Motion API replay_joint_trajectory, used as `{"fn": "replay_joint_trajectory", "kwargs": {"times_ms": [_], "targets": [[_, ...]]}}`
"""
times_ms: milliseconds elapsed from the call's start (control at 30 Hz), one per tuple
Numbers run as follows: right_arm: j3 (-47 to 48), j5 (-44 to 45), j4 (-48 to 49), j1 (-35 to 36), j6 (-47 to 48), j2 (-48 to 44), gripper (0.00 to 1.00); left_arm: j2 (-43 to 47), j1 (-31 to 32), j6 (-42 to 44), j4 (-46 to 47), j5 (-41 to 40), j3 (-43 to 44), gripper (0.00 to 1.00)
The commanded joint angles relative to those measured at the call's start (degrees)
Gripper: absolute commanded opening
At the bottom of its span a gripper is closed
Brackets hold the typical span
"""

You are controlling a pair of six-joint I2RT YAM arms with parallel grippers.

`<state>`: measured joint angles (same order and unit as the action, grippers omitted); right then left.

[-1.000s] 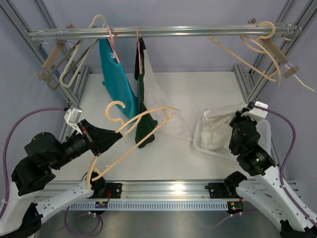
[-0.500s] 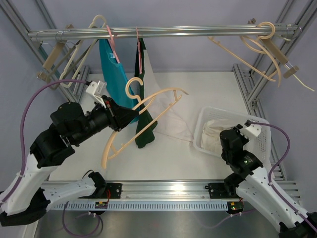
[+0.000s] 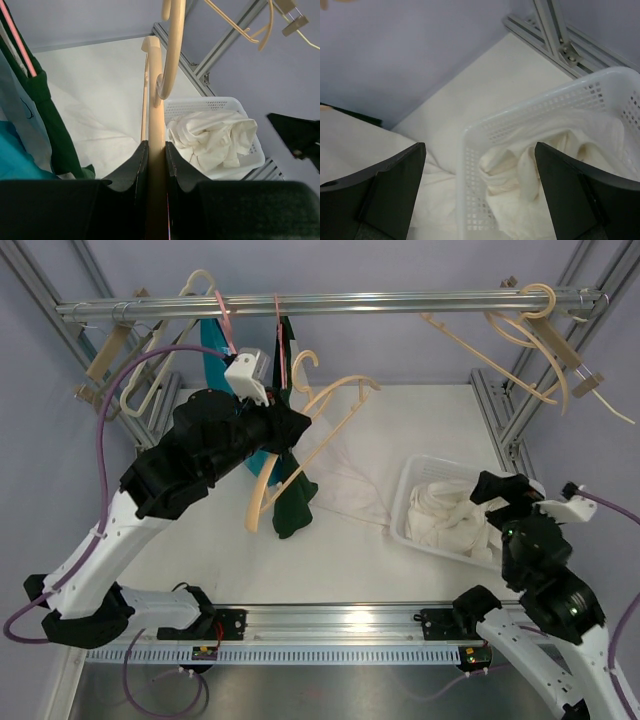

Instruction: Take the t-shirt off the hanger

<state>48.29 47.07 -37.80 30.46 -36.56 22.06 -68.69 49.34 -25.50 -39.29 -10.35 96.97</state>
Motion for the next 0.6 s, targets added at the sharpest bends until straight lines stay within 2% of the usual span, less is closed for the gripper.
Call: {"fn": "replay_joint_trajectory", "kwargs": {"times_ms": [0,167,367,433,467,567], "targets": [[6.19,-5.93,-7.45,-0.31,1.49,-3.78,0.99,-2.23,0.14,2.03,4.22,-3.71,5.68,0.0],[9.62,-13.14,-8.16,-0.22,3.94,-5.11,0.99,-9.07,0.14,3.43,5.1,-3.89,12.09,0.0],[8.49,-19.64,-5.53,-0.22,5.26,-4.66,0.99,-18.58,0.14,6.68,4.84,-6.78,22.02,0.0],[8.05,-22.35,-4.22,-0.22,5.79,-5.19,0.95,-22.27,0.14,8.26,4.75,-7.23,26.24,0.0],[7.44,-23.24,-3.6,-0.22,6.58,-5.89,0.87,-23.41,0.05,8.7,4.66,-7.58,27.39,0.0],[6.9,-26.14,-2.19,-0.22,7.2,-6.86,0.25,-27.72,-0.21,9.59,4.75,-7.93,31.34,0.0]]}}
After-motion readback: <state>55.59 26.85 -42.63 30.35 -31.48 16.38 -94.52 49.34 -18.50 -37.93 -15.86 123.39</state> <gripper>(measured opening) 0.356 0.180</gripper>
